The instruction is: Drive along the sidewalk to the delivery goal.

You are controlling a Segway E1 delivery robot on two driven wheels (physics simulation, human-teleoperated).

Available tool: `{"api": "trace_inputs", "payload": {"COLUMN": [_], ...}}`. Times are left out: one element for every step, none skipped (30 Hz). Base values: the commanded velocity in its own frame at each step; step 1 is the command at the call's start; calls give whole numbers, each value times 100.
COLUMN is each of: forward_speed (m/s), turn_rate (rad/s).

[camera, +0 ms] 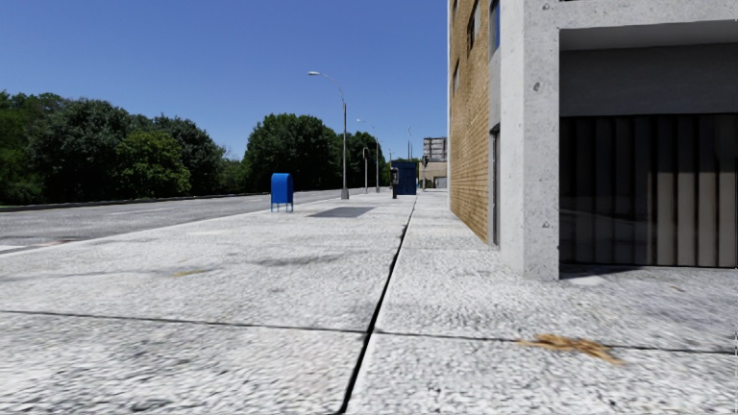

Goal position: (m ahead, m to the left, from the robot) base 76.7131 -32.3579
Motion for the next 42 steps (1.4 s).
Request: {"api": "trace_inputs", "payload": {"forward_speed": [200,200,200,200,200,200,200,200,200,200,200,200,200,200,200,200,200,200,200,200,200,200,200,200,200,200,200,200,200,200,200,200,200,200,200,200,200,200,200,200,200,200], "turn_rate": [0,0,0,0,0,0,0,0,0,0,0,0,0,0,0,0,0,0,0,0,0,0,0,0,0,0,0,0,0,0,0,0,0,0,0,0,0,0,0,0,0,0]}}
